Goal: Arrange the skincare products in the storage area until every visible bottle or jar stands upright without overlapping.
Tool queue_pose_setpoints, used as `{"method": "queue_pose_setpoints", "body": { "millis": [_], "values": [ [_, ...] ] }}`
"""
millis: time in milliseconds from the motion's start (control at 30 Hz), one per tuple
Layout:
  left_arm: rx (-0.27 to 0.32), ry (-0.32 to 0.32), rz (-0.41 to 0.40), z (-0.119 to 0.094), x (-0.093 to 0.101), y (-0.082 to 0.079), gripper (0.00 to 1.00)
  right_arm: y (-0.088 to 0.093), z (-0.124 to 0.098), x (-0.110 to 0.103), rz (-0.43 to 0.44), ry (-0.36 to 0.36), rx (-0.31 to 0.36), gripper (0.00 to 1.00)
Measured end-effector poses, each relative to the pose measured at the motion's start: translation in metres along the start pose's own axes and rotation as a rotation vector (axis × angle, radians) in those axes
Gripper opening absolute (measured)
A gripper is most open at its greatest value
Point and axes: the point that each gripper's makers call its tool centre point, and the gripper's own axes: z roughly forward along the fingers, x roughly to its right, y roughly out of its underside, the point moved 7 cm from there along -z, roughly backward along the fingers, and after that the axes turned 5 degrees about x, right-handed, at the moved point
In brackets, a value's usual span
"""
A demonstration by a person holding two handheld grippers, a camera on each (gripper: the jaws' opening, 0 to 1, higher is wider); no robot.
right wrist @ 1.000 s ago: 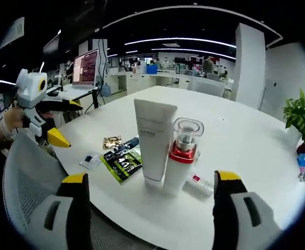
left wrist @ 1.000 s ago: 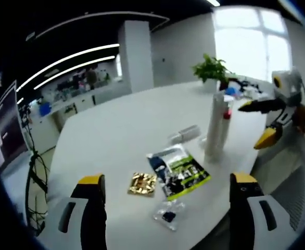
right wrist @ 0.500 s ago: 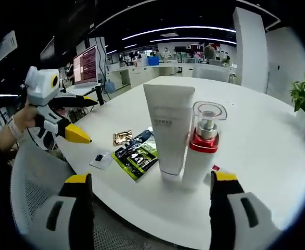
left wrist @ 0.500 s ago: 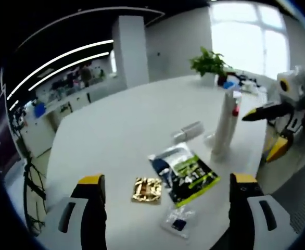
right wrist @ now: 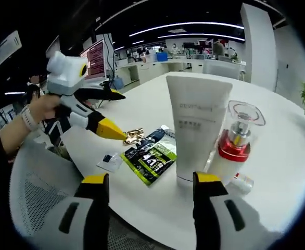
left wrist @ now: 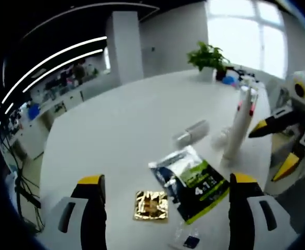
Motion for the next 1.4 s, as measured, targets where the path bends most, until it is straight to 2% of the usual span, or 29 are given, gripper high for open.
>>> {"method": "queue_pose_setpoints", "body": {
  "millis": [167, 333, 633, 933, 1067, 1167, 1400],
  "values": [
    [-0.009, 0.014, -0.023, 0.013, -0.002, 0.006, 0.97, 0.004, 0.007, -0.005, -0.005, -0.032, -0.017, 0.52],
    [-0.024, 0.032, -0.038, 0.018, 0.001, 0.014, 0.97, 0.006, -0.001, 0.0, -0.008, -0.025, -0.019, 0.46],
    [-0.044, 0.042, -0.041, 0.018, 0.003, 0.02, 0.97, 0.007, -0.03, 0.034, 0.008, 0.088, -0.025, 0.44],
    [-0.07, 0.047, -0.02, 0.017, 0.004, 0.023, 0.97, 0.016, -0.045, 0.069, -0.006, 0.165, -0.077, 0.44],
    [-0.062, 0.05, -0.015, 0.017, 0.006, 0.021, 0.97, 0.015, -0.047, 0.083, -0.034, 0.176, -0.088, 0.44],
    [-0.079, 0.041, 0.021, 0.016, 0.006, 0.021, 0.97, 0.014, -0.046, 0.088, -0.049, 0.167, -0.102, 0.45],
    [-0.063, 0.039, -0.009, 0.014, 0.004, 0.021, 0.97, 0.006, -0.049, 0.109, -0.128, 0.151, -0.15, 0.43]
  ]
}}
